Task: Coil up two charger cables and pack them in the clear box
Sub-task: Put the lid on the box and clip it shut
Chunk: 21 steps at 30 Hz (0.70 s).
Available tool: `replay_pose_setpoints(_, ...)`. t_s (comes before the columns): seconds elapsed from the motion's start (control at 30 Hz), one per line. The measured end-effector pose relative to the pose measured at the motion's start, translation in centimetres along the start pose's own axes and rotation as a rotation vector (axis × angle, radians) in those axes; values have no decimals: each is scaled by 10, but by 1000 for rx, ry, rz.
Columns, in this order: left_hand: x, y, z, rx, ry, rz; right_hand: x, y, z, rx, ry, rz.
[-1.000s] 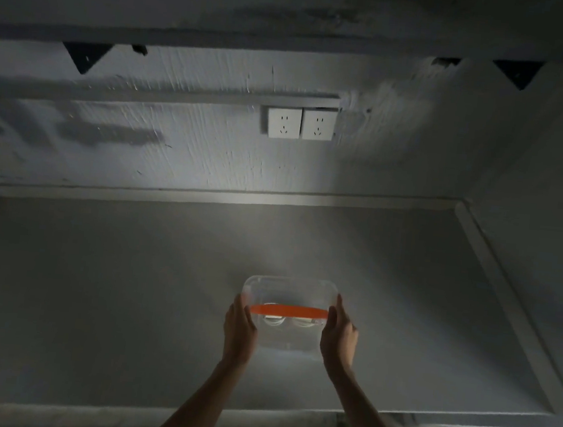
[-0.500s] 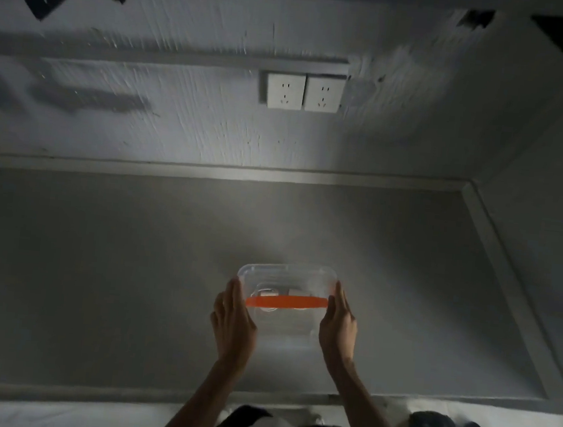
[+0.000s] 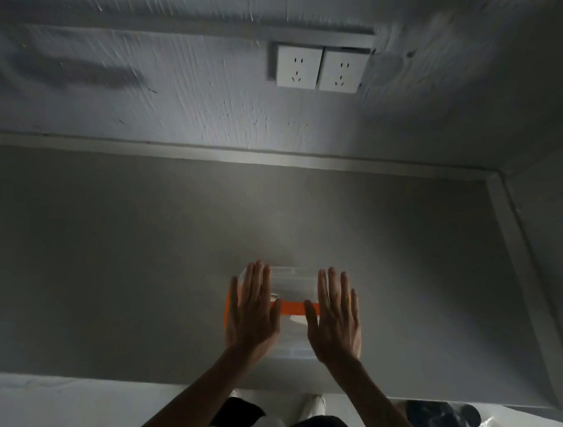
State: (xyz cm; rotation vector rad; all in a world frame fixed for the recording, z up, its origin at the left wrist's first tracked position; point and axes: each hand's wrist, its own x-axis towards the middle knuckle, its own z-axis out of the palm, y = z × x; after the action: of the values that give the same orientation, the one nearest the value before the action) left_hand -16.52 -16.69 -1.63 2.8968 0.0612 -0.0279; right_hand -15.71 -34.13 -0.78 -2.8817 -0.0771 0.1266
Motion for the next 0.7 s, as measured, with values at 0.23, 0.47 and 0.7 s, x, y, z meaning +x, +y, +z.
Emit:
replay_pose_setpoints(0.23,9,2,-6,1,-51,7,8,-1,-2,25,12,-1)
replay_pose_setpoints(0.47,9,-16,-12,-399,2,49,8,14,-15,406,-72,-55)
replay_pose_setpoints(0.7,-16,-36,-19,-1073,-168,-401,-18,28,-22,974,-170,446)
